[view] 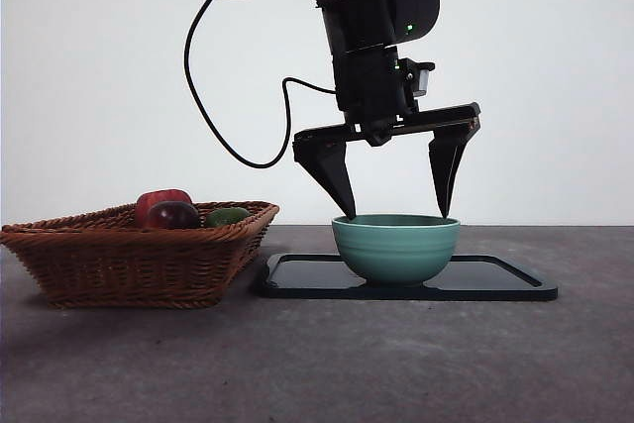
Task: Pick up the wifruite, put it on the bowl, pick up the plate, put it on desk
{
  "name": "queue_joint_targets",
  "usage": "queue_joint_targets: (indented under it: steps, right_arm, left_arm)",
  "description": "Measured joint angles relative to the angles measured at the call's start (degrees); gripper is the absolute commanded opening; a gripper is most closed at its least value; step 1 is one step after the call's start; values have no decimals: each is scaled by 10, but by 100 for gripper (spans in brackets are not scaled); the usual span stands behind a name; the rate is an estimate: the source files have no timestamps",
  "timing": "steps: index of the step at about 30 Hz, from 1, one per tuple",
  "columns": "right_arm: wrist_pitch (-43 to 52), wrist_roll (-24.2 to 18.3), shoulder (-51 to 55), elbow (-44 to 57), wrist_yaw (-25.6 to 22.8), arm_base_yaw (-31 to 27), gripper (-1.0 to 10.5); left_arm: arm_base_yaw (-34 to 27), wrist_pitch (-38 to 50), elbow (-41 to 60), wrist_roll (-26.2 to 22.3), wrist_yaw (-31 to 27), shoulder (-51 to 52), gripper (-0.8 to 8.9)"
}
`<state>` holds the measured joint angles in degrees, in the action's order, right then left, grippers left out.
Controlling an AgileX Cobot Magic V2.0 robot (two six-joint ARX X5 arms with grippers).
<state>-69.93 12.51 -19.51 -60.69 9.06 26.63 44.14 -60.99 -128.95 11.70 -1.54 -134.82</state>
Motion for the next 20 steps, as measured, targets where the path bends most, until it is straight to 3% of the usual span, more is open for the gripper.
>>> queue_joint_targets:
  steps: [4, 6, 18, 20]
  right_arm:
    - [-2, 1, 0, 0, 0, 0, 550]
    - [-3, 3, 0, 0, 0, 0, 550]
    - [-12, 4, 0, 0, 0, 0, 550]
    - [-12, 4, 0, 0, 0, 0, 550]
  left_arm:
    - [1, 5, 0, 0, 0, -10, 542]
    - [2, 9, 0, 0, 0, -13, 487]
    - [2, 15, -2, -3, -1, -37, 480]
    - [2, 21, -2, -5, -2, -38, 380]
